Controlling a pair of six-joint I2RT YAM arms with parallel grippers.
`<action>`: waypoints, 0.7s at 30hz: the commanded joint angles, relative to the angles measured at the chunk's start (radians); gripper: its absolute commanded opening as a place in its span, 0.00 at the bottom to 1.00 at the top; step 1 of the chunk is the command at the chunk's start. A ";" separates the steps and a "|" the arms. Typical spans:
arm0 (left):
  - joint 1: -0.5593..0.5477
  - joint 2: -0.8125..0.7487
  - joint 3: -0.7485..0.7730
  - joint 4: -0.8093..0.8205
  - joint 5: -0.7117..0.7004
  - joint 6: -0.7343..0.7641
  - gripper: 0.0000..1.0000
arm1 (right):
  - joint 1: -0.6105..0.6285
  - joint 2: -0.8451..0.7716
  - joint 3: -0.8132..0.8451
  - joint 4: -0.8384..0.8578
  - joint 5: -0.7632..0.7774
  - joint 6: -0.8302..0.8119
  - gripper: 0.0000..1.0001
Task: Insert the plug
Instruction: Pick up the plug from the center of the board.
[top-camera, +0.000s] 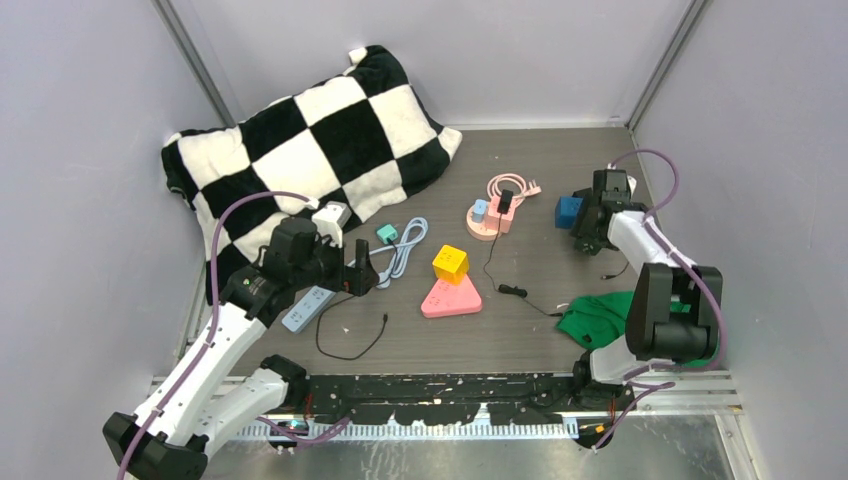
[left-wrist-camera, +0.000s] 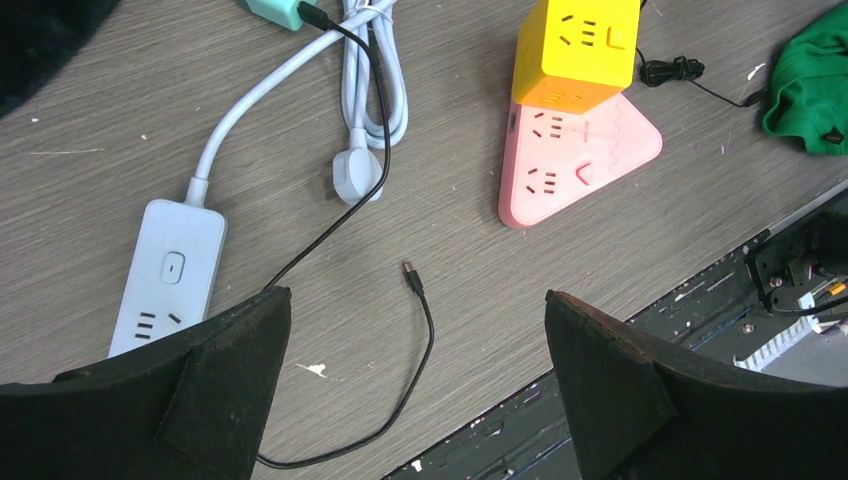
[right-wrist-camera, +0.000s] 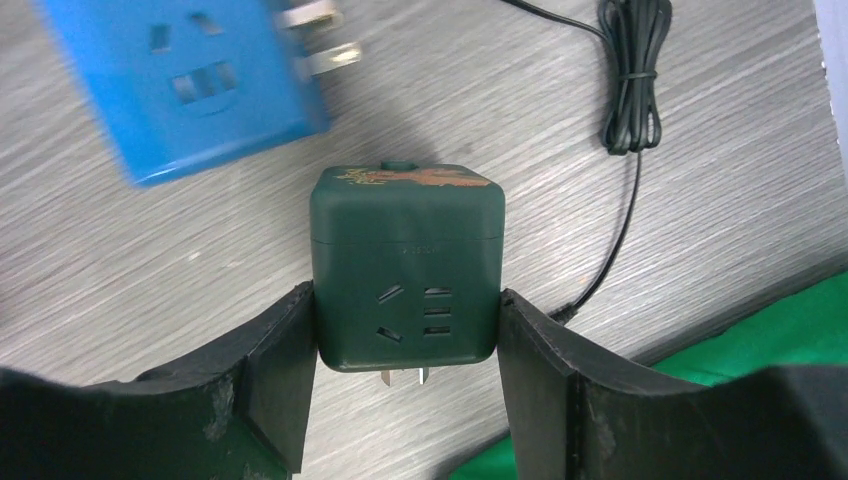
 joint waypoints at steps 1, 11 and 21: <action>0.001 -0.016 0.000 0.032 0.004 0.010 0.99 | 0.059 -0.161 0.021 -0.029 -0.043 0.029 0.47; 0.001 -0.013 -0.009 0.045 0.022 -0.048 1.00 | 0.287 -0.413 0.040 -0.056 -0.249 0.004 0.47; 0.003 0.000 0.020 0.114 0.203 -0.185 0.98 | 0.655 -0.609 -0.016 0.044 -0.371 -0.044 0.44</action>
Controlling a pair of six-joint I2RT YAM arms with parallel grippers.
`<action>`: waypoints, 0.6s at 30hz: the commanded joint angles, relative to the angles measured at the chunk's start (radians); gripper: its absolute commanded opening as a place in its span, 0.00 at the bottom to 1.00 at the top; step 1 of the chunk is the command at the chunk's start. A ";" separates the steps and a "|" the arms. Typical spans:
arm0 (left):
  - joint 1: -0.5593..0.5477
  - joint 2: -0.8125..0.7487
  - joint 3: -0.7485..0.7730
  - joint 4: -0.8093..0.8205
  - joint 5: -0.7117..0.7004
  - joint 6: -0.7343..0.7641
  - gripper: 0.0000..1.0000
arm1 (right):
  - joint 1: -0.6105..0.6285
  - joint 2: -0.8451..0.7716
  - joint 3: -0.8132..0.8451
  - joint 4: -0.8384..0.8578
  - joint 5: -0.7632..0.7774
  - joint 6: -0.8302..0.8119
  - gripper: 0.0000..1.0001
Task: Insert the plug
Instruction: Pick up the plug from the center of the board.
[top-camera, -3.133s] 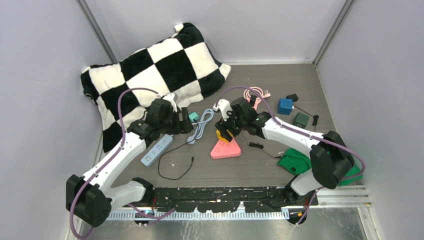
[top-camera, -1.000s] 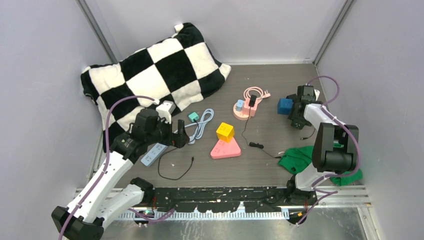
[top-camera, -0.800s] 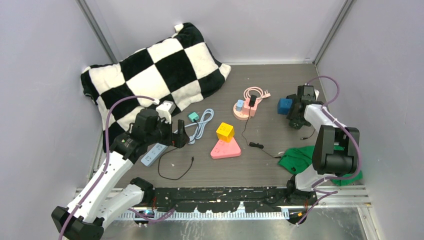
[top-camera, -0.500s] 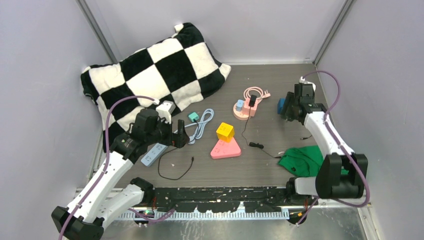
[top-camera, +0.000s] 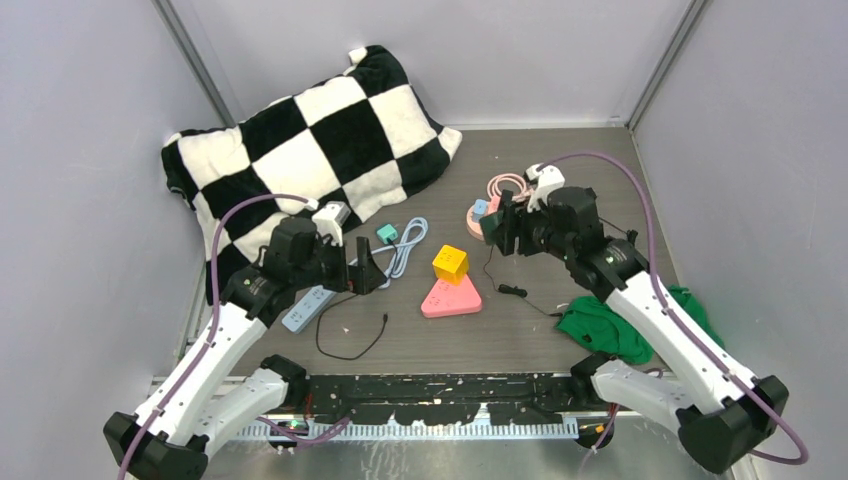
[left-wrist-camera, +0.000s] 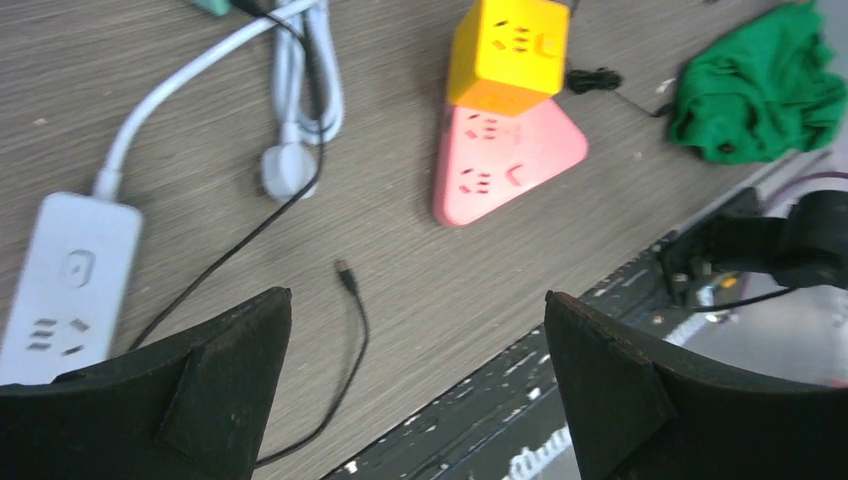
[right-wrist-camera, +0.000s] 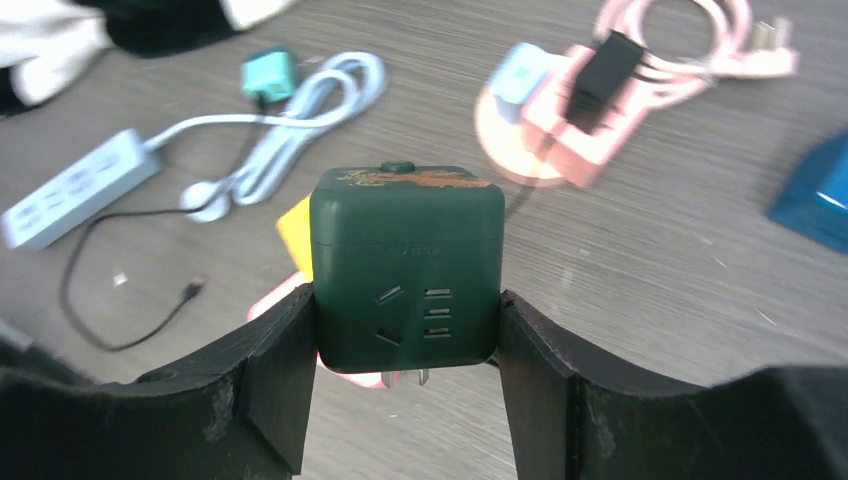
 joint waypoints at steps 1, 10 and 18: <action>0.002 0.006 0.026 0.119 0.174 -0.107 0.96 | 0.117 -0.086 -0.033 0.141 -0.124 -0.029 0.44; 0.002 0.022 -0.038 0.409 0.458 -0.380 0.95 | 0.386 -0.115 -0.120 0.298 -0.116 -0.103 0.44; 0.001 0.030 -0.096 0.535 0.509 -0.480 1.00 | 0.506 -0.116 -0.145 0.419 -0.152 -0.176 0.44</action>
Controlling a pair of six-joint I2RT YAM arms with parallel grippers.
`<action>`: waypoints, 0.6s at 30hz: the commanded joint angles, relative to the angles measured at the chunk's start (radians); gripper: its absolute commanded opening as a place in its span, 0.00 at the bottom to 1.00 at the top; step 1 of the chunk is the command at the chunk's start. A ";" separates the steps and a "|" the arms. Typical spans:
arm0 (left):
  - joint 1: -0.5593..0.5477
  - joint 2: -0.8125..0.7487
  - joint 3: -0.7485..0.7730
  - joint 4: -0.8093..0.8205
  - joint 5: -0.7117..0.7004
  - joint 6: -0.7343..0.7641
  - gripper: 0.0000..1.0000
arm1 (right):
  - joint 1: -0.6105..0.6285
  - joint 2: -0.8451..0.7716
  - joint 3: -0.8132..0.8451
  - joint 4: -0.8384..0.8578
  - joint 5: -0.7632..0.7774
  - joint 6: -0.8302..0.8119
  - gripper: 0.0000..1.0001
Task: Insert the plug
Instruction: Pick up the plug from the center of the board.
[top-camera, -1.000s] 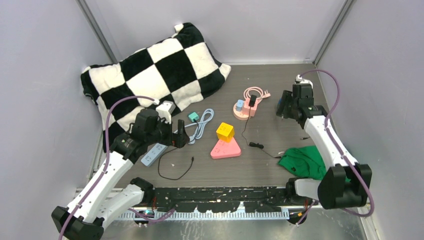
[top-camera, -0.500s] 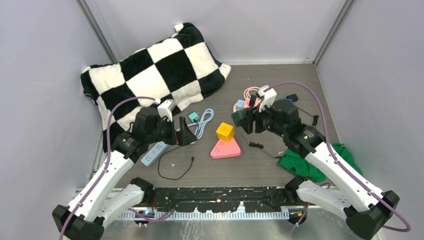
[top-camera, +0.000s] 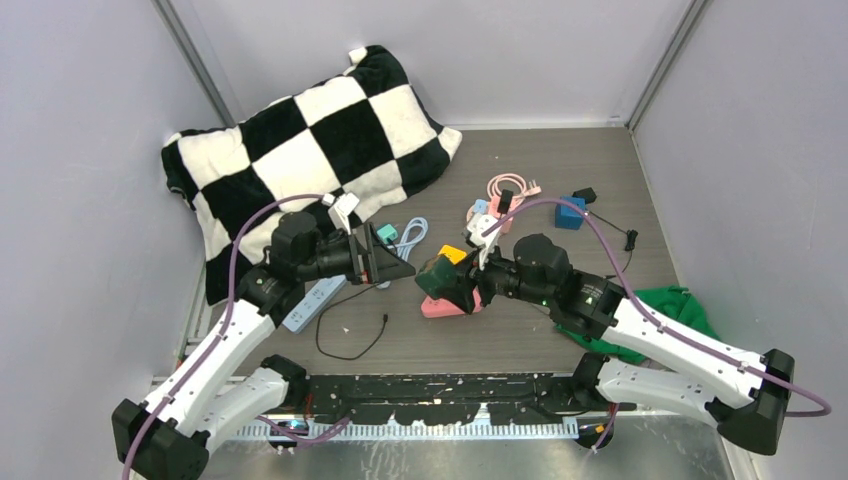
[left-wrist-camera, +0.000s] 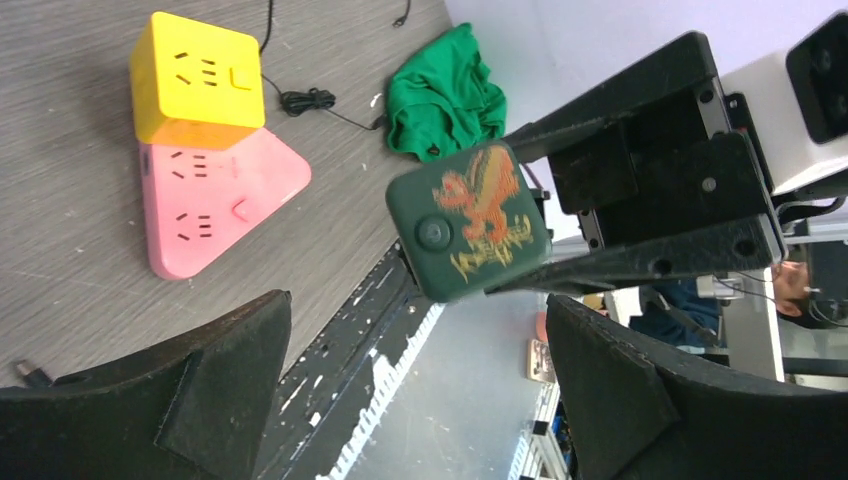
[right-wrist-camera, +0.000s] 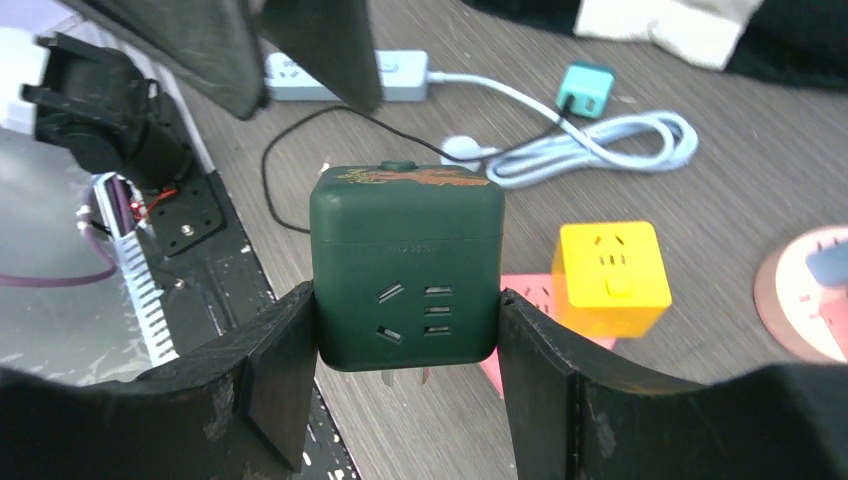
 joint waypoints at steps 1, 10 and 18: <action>0.001 0.001 -0.014 0.125 0.071 -0.088 1.00 | 0.048 -0.013 0.011 0.168 -0.024 -0.068 0.44; 0.000 0.029 -0.081 0.285 0.118 -0.208 0.99 | 0.092 0.028 0.030 0.202 -0.022 -0.097 0.44; -0.033 0.079 -0.077 0.286 0.117 -0.217 0.96 | 0.112 0.067 0.054 0.201 -0.014 -0.160 0.44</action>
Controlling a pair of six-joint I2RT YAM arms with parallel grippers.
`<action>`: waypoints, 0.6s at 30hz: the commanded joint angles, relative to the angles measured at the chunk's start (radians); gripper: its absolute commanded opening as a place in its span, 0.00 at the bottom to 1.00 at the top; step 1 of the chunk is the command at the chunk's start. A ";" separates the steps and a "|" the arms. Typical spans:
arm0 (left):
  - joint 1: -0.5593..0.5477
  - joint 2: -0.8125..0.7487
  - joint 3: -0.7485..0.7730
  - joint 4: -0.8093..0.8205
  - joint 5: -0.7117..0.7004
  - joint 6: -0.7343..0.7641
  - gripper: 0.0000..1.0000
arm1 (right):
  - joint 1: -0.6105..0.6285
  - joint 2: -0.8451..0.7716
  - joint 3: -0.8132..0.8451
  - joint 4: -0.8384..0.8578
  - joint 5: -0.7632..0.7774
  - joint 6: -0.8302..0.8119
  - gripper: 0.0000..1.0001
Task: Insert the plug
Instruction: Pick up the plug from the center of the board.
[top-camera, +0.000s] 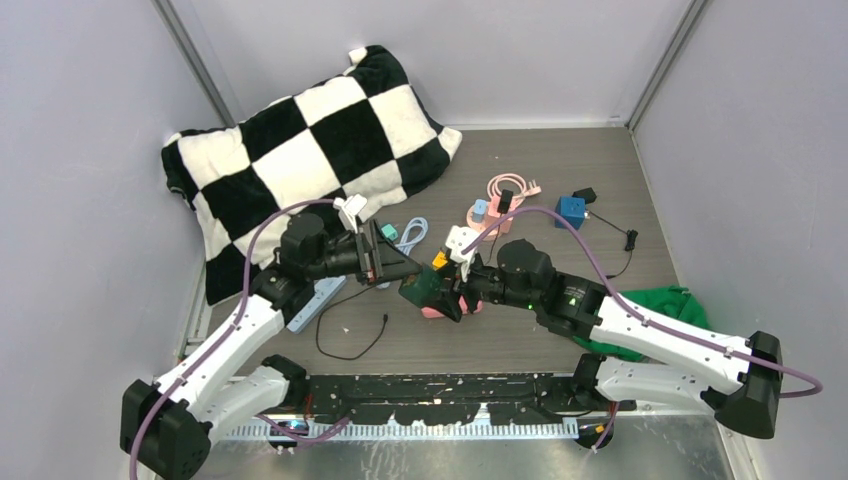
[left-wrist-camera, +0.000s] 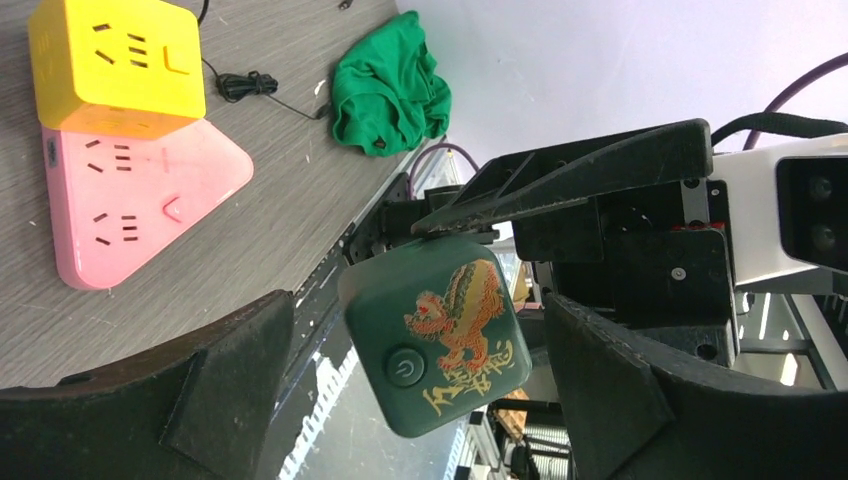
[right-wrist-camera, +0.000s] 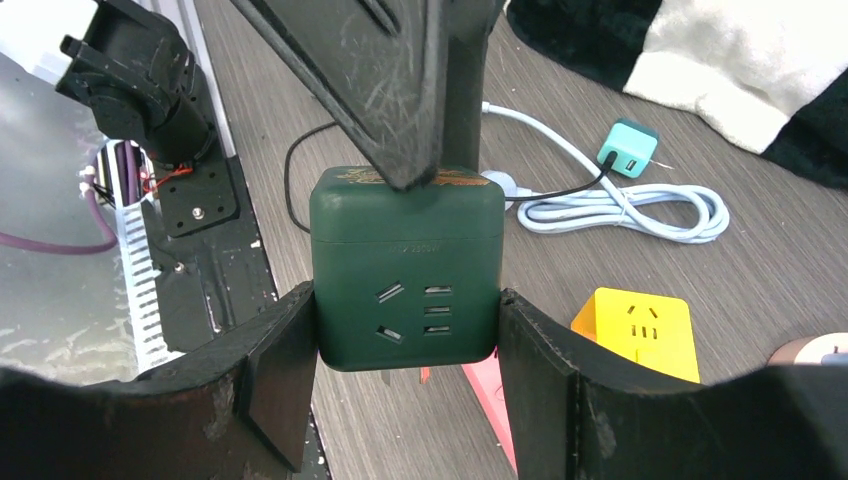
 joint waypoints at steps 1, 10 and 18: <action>-0.039 0.039 0.011 0.060 0.032 -0.018 0.95 | 0.010 0.008 0.056 0.083 0.013 -0.046 0.44; -0.082 0.096 0.019 0.028 0.037 0.021 0.70 | 0.012 0.019 0.046 0.086 0.053 -0.063 0.43; -0.082 0.099 0.022 0.028 0.021 0.040 0.34 | 0.011 0.009 0.012 0.087 0.092 -0.052 0.44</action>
